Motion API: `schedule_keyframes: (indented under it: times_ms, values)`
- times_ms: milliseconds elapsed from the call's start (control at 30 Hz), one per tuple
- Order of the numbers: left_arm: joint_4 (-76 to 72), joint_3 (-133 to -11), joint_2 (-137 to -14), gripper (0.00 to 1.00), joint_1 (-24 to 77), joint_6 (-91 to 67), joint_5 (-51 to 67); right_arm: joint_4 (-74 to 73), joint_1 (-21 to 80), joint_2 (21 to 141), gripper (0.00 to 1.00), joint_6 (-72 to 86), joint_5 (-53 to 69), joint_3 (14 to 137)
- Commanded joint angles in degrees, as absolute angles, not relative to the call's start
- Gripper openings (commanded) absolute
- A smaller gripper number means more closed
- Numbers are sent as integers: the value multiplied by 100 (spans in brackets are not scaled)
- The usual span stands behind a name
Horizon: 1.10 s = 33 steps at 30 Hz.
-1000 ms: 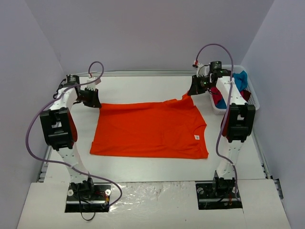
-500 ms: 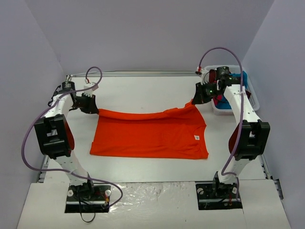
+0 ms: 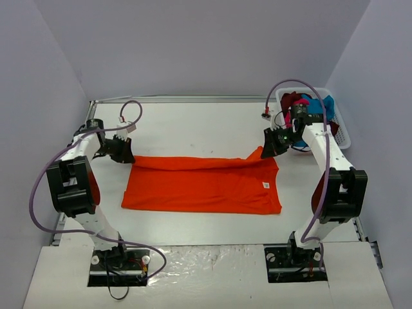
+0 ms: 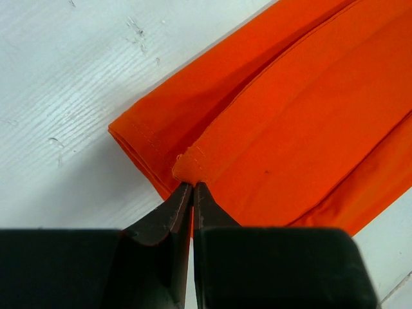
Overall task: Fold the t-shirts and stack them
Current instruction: Fold the other side of the tshirt into a rectangle
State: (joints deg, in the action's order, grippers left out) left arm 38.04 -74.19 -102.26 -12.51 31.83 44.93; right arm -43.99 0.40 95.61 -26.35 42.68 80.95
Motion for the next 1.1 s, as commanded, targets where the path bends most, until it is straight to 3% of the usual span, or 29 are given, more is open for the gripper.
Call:
schedule_keyframes:
  times_ms: [0, 667, 1067]
  values:
    - [3814, -7348, -9870, 2, -1301, 3445, 4641, -4711, 26, 9176, 0, -2812, 4201, 7954]
    - [3648, -6759, -9615, 2, -1301, 3648, 4421, -5142, 351, 9114, 0, -3129, 3990, 7295]
    - [3507, -6697, -9457, 3, -1310, 3647, 4210, -5519, 808, 9597, 0, -3287, 3419, 7532]
